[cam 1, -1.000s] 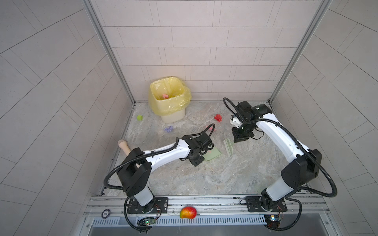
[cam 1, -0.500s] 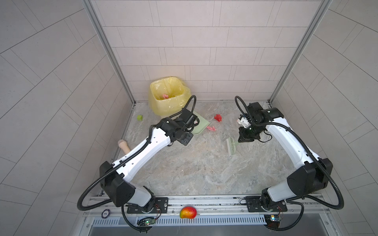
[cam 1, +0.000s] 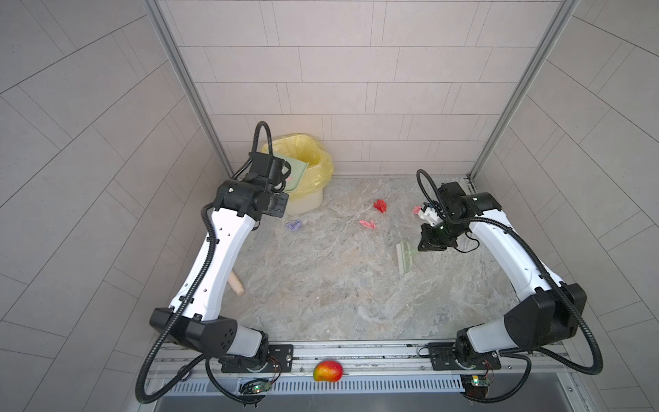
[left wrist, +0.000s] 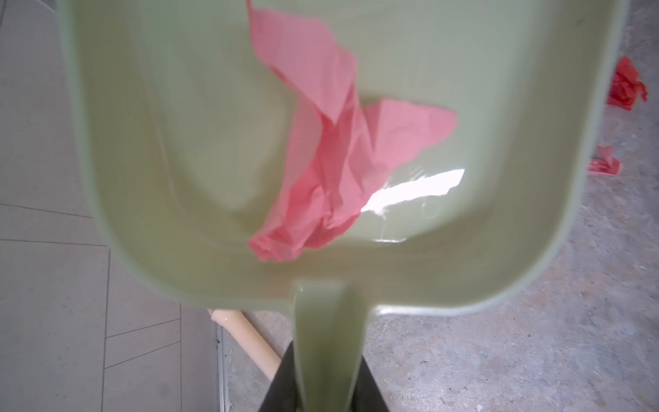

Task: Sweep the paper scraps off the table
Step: 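Lift the dustpan toward the yellow bin with left while right draws back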

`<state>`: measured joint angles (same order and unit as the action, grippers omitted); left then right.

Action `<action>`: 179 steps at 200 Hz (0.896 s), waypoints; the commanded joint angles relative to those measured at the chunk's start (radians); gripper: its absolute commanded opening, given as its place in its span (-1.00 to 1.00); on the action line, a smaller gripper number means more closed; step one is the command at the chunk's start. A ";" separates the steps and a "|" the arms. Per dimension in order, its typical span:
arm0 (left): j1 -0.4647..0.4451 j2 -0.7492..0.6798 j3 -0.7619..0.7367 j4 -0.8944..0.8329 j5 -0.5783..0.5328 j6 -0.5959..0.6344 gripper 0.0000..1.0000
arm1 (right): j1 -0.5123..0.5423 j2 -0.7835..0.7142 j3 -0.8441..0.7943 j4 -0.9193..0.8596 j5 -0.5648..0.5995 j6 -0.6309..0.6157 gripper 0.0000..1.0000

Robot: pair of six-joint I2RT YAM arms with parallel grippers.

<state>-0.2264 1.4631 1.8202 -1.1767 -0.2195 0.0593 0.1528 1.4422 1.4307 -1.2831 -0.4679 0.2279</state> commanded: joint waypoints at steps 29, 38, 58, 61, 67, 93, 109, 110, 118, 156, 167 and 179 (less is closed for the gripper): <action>0.132 0.117 0.142 -0.021 -0.024 0.061 -1.00 | -0.040 -0.046 -0.007 -0.030 -0.023 -0.040 -1.00; 0.154 0.141 0.173 -0.021 -0.032 0.069 -1.00 | -0.045 -0.050 -0.011 -0.033 -0.024 -0.044 -1.00; 0.190 0.204 0.245 -0.030 -0.047 0.093 -1.00 | -0.058 -0.055 -0.019 -0.038 -0.031 -0.050 -1.00; 0.192 0.215 0.254 -0.032 -0.054 0.099 -1.00 | -0.061 -0.056 -0.021 -0.038 -0.031 -0.049 -1.00; 0.193 0.240 0.277 -0.038 -0.070 0.112 -1.00 | -0.062 -0.058 -0.024 -0.039 -0.030 -0.051 -1.00; 0.190 0.344 0.382 -0.062 -0.122 0.155 -1.00 | -0.065 -0.062 -0.030 -0.039 -0.038 -0.045 -1.00; 0.181 0.391 0.437 -0.061 -0.163 0.178 -1.00 | -0.065 -0.062 -0.030 -0.039 -0.041 -0.037 -1.00; 0.179 0.394 0.440 -0.060 -0.166 0.181 -1.00 | -0.065 -0.062 -0.030 -0.039 -0.041 -0.037 -1.00; 0.168 0.414 0.462 -0.057 -0.198 0.208 -1.00 | -0.066 -0.064 -0.029 -0.041 -0.042 -0.033 -1.00; 0.095 0.482 0.484 0.013 -0.437 0.369 -1.00 | -0.067 -0.064 -0.027 -0.047 -0.044 -0.023 -1.00; 0.083 0.496 0.484 0.031 -0.478 0.398 -1.00 | -0.067 -0.062 -0.025 -0.047 -0.044 -0.019 -1.00; 0.068 0.511 0.479 0.053 -0.528 0.443 -1.00 | -0.066 -0.061 -0.021 -0.051 -0.043 -0.018 -1.00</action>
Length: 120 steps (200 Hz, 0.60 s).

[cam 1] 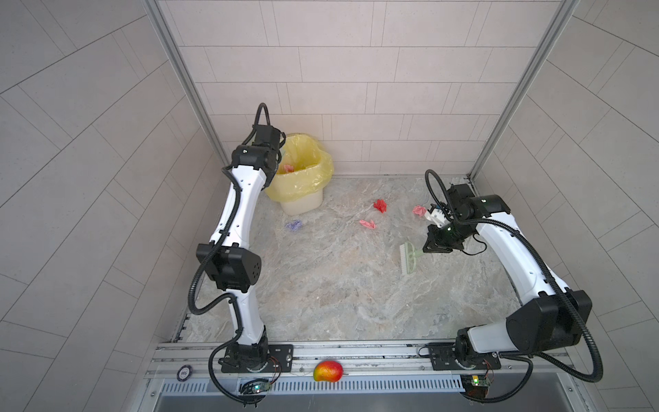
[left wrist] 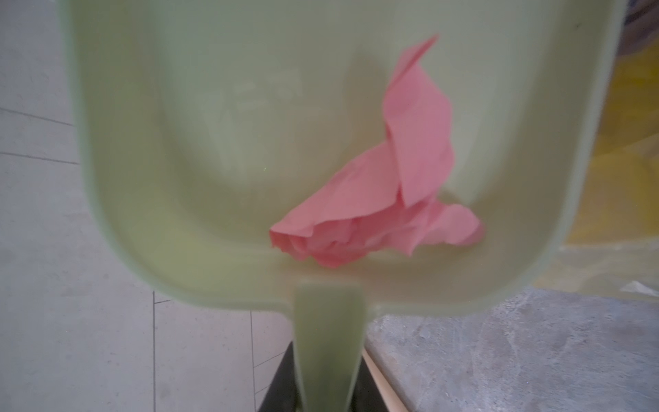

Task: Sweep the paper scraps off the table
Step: 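Lift the dustpan toward the yellow bin with left while right draws back, then tip the green dustpan over the yellow bin with the left gripper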

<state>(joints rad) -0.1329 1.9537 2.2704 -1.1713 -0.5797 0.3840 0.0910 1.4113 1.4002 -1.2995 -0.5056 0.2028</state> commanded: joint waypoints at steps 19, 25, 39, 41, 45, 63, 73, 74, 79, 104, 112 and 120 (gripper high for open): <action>-0.046 0.026 -0.001 0.107 -0.236 0.197 -1.00 | -0.004 -0.025 0.016 -0.038 -0.005 0.008 -1.00; -0.054 0.026 -0.012 0.131 -0.255 0.221 -1.00 | -0.005 -0.025 0.017 -0.038 -0.005 0.008 -1.00; -0.068 0.025 -0.032 0.178 -0.287 0.276 -1.00 | -0.005 -0.021 0.019 -0.038 -0.007 0.007 -1.00; -0.070 0.025 -0.036 0.183 -0.293 0.283 -1.00 | -0.004 -0.021 0.019 -0.038 -0.007 0.008 -1.00; -0.072 0.025 -0.044 0.198 -0.305 0.300 -1.00 | -0.005 -0.020 0.019 -0.038 -0.006 0.009 -1.00; -0.086 0.021 -0.088 0.279 -0.360 0.385 -1.00 | -0.004 -0.016 0.017 -0.034 -0.010 0.009 -1.00; -0.091 0.012 -0.127 0.343 -0.390 0.452 -1.00 | -0.004 -0.014 0.016 -0.032 -0.012 0.009 -1.00; -0.091 0.011 -0.133 0.350 -0.392 0.455 -1.00 | -0.004 -0.014 0.016 -0.031 -0.012 0.009 -1.00; -0.094 0.005 -0.157 0.383 -0.403 0.492 -1.00 | -0.004 -0.014 0.016 -0.031 -0.012 0.009 -1.00; -0.106 -0.032 -0.253 0.558 -0.432 0.636 -1.00 | -0.005 -0.009 0.017 -0.029 -0.017 0.009 -1.00; -0.109 -0.044 -0.284 0.621 -0.441 0.685 -1.00 | -0.004 -0.008 0.019 -0.029 -0.018 0.009 -1.00; -0.113 -0.055 -0.313 0.681 -0.449 0.738 -1.00 | -0.005 -0.006 0.019 -0.028 -0.021 0.008 -1.00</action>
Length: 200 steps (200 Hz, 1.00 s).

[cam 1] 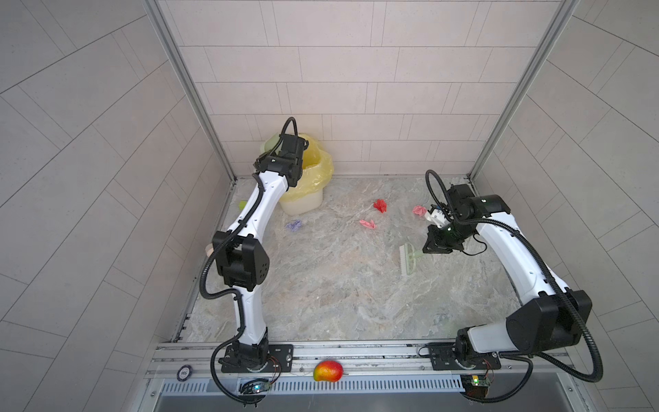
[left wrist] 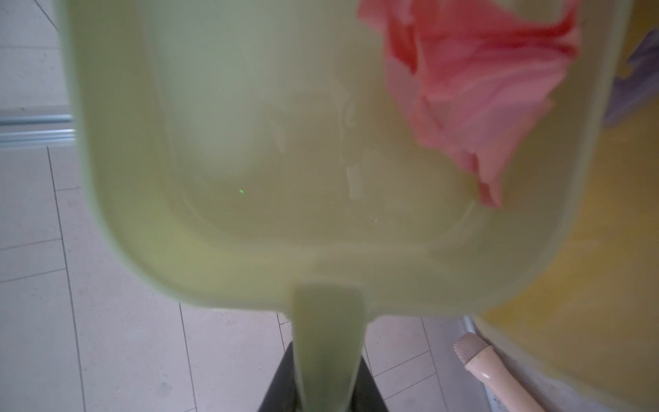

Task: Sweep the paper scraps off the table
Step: 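Tip the green dustpan over the yellow bin with the left gripper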

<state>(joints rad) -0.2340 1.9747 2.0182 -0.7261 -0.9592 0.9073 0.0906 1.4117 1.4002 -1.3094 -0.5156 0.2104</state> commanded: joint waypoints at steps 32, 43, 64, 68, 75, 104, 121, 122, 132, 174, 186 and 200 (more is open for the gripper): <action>-0.023 -0.118 -0.169 0.489 -0.069 0.434 -1.00 | -0.004 0.003 0.031 -0.023 -0.019 -0.002 -1.00; -0.026 -0.127 -0.175 0.491 -0.054 0.431 -1.00 | -0.005 0.007 0.037 -0.026 -0.021 -0.006 -1.00; -0.025 -0.131 -0.187 0.490 -0.064 0.426 -1.00 | -0.004 0.010 0.043 -0.027 -0.020 -0.007 -1.00; -0.026 -0.132 -0.189 0.490 -0.068 0.425 -1.00 | -0.004 0.011 0.043 -0.027 -0.022 -0.007 -1.00; -0.026 -0.132 -0.192 0.488 -0.071 0.419 -1.00 | -0.003 0.012 0.043 -0.026 -0.025 -0.008 -1.00; -0.027 -0.137 -0.193 0.455 -0.079 0.353 -1.00 | -0.003 0.008 0.033 -0.014 -0.037 0.003 -1.00; -0.029 -0.147 -0.179 0.402 -0.075 0.274 -1.00 | -0.002 0.002 0.022 0.001 -0.045 0.014 -1.00; -0.028 -0.147 -0.178 0.400 -0.075 0.268 -1.00 | -0.002 0.002 0.021 0.002 -0.047 0.014 -1.00; -0.030 -0.158 -0.162 0.344 -0.064 0.200 -1.00 | -0.001 -0.002 0.016 0.011 -0.053 0.022 -1.00; -0.050 -0.247 -0.147 0.103 0.039 -0.158 -1.00 | 0.058 -0.013 -0.019 0.095 -0.079 0.089 -1.00; -0.055 -0.294 -0.174 0.046 0.097 -0.277 -1.00 | 0.088 -0.028 -0.050 0.166 -0.101 0.136 -1.00; -0.055 -0.365 -0.237 0.009 0.182 -0.398 -1.00 | 0.134 -0.042 -0.091 0.269 -0.123 0.201 -1.00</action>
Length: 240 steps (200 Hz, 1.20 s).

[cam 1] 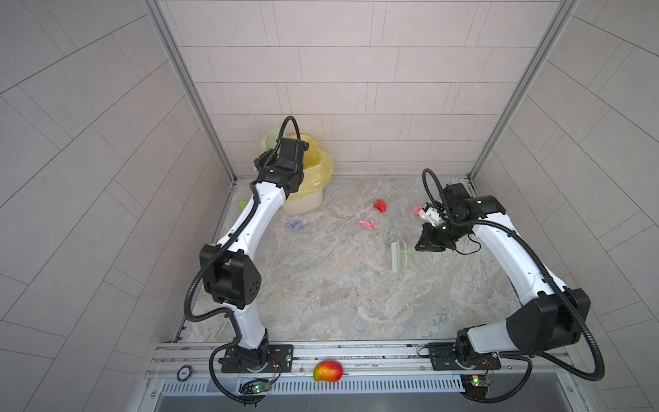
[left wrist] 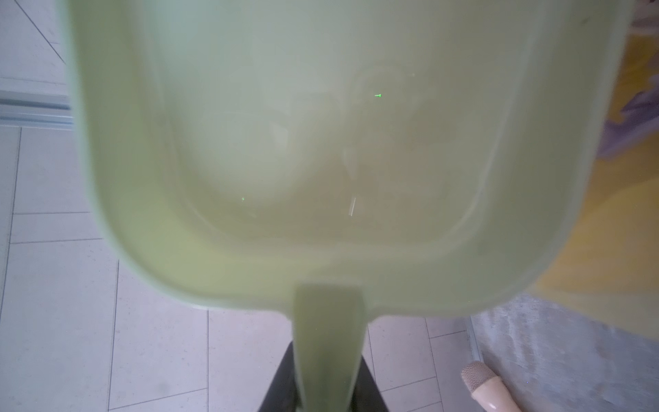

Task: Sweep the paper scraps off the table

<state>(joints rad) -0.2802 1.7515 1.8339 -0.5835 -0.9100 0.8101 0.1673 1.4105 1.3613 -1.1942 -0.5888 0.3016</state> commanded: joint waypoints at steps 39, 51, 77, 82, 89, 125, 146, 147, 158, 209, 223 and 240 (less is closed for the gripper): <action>-0.007 -0.367 -0.289 -0.140 0.351 -0.539 -1.00 | 0.228 -0.020 -0.122 0.432 -0.040 0.274 -1.00; -0.005 -0.423 -0.352 -0.149 0.388 -0.592 -1.00 | 0.283 0.005 -0.119 0.506 -0.026 0.315 -1.00; 0.000 -0.520 -0.481 -0.169 0.450 -0.691 -1.00 | 0.379 0.068 -0.103 0.665 -0.005 0.405 -1.00; 0.004 -0.537 -0.508 -0.167 0.463 -0.708 -1.00 | 0.393 0.081 -0.101 0.699 -0.002 0.424 -1.00; 0.012 -0.559 -0.545 -0.164 0.487 -0.732 -1.00 | 0.412 0.099 -0.098 0.750 0.001 0.458 -1.00; 0.048 -0.640 -0.661 -0.156 0.570 -0.802 -1.00 | 0.506 0.215 -0.052 0.982 0.020 0.609 -1.00; 0.066 -0.663 -0.684 -0.159 0.593 -0.806 -1.00 | 0.553 0.297 -0.002 1.098 0.033 0.694 -1.00; 0.067 -0.663 -0.684 -0.158 0.594 -0.807 -1.00 | 0.556 0.302 0.000 1.105 0.033 0.699 -1.00; 0.077 -0.667 -0.689 -0.162 0.596 -0.800 -1.00 | 0.578 0.352 0.029 1.166 0.036 0.748 -1.00; 0.116 -0.690 -0.718 -0.156 0.655 -0.802 -1.00 | 0.642 0.560 0.168 1.323 0.078 0.908 -1.00; 0.116 -0.696 -0.737 -0.158 0.675 -0.811 -1.00 | 0.646 0.608 0.187 1.374 0.094 0.960 -1.00; 0.118 -0.707 -0.761 -0.166 0.691 -0.826 -1.00 | 0.647 0.656 0.211 1.412 0.111 1.006 -1.00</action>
<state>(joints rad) -0.1684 1.0698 1.1076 -0.7456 -0.2581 0.0288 0.8135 2.0193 1.5318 0.0998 -0.5266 1.1870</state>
